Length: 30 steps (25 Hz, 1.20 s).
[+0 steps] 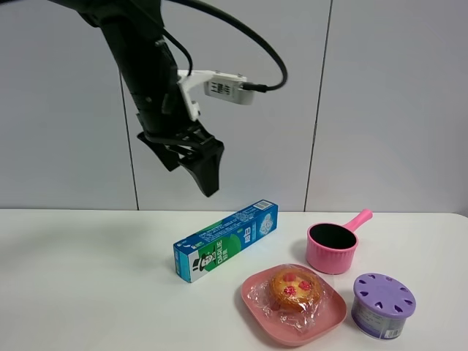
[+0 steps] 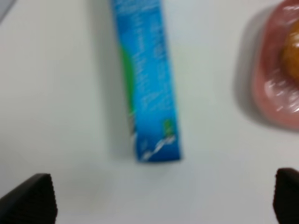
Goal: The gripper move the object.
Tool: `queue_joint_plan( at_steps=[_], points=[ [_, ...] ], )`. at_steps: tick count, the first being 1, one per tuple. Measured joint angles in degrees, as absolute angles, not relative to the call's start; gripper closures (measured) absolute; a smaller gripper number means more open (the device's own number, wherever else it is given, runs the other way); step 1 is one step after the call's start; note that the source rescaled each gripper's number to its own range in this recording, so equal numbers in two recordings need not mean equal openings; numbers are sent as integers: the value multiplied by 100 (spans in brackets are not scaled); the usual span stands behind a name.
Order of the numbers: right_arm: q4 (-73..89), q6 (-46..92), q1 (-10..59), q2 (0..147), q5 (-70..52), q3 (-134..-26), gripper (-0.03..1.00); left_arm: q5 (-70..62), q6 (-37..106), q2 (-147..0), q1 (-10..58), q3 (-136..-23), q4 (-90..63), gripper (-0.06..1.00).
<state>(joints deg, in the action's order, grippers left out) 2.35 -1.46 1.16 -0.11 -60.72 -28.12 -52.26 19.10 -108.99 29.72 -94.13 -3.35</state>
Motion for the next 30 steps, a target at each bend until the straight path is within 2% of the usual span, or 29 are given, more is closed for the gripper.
queue_joint_plan(
  at_steps=[9,22,30],
  points=[
    [235,-146,116,-11,-6072,-2812,-3,-4295,1910,-9301,1833,-7313,-294,7],
    [235,-146,116,-11,-6072,-2812,-3,-4137,1910,-6165,-467,-4943,-71,7],
    [235,-146,116,-11,-6072,-2812,-3,-4524,1549,-3883,-763,-3918,-103,7]
  ],
)
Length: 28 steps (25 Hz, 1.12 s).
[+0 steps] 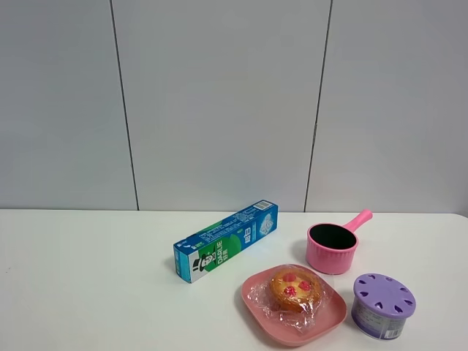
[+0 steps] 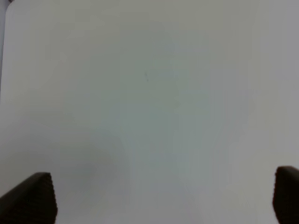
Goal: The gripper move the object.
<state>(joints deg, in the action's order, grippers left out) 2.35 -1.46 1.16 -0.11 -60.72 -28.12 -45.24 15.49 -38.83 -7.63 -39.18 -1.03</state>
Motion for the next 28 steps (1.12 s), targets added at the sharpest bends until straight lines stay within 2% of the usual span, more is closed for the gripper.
queue_joint_plan(
  at_steps=[10,28],
  points=[
    [235,-146,116,-11,-6072,-2812,-3,-5601,1051,-1678,-763,-3295,-91,7],
    [235,-146,116,-11,-6072,-2812,-3,-5888,443,-1409,-763,-3027,94,7]
  ],
)
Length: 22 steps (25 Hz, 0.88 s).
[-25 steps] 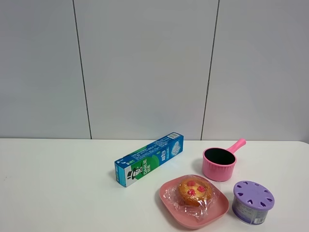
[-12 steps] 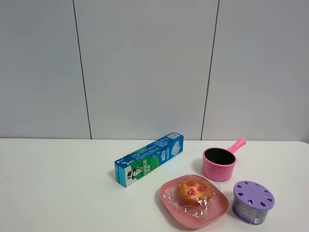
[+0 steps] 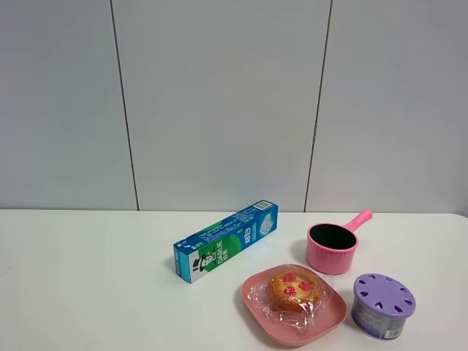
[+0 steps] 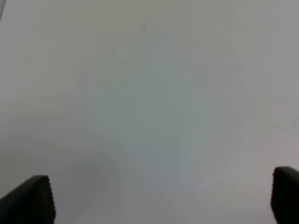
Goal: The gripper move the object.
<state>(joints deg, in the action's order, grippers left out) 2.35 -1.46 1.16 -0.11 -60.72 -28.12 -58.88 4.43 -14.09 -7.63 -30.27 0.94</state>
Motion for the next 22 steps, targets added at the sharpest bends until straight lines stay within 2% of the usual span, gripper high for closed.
queue_joint_plan(
  at_steps=[22],
  points=[
    [235,-146,116,-11,-6072,-2812,-3,-6008,222,-382,-763,-2897,96,7]
  ],
)
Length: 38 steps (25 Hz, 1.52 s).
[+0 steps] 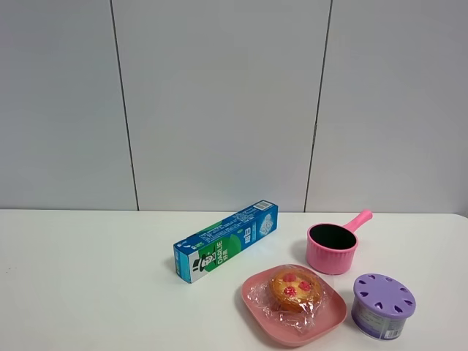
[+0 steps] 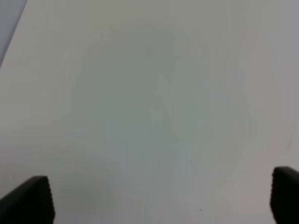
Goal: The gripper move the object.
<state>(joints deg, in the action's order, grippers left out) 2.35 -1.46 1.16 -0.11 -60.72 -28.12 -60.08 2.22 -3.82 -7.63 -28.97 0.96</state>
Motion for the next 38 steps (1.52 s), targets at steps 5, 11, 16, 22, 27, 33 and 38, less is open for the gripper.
queue_joint_plan(
  at_steps=[5,11,16,22,27,33,38],
  points=[
    [235,-146,116,-11,-6072,-2812,-3,-6008,217,-128,-763,-2897,96,7],
    [235,-146,116,-11,-6072,-2812,-3,-6008,217,15,-763,-2897,101,7],
    [235,-146,116,-11,-6072,-2812,-3,-6008,217,21,-763,-2897,118,7],
    [235,-146,116,-11,-6072,-2812,-3,-6008,217,21,-763,-2897,118,7],
    [235,-146,116,-11,-6072,-2812,-3,-6008,217,21,-763,-2897,118,7],
    [235,-146,116,-11,-6072,-2812,-3,-6008,217,21,-763,-2897,118,7],
    [235,-146,116,-11,-6072,-2812,-3,-6008,217,21,-763,-2897,118,7]
  ],
)
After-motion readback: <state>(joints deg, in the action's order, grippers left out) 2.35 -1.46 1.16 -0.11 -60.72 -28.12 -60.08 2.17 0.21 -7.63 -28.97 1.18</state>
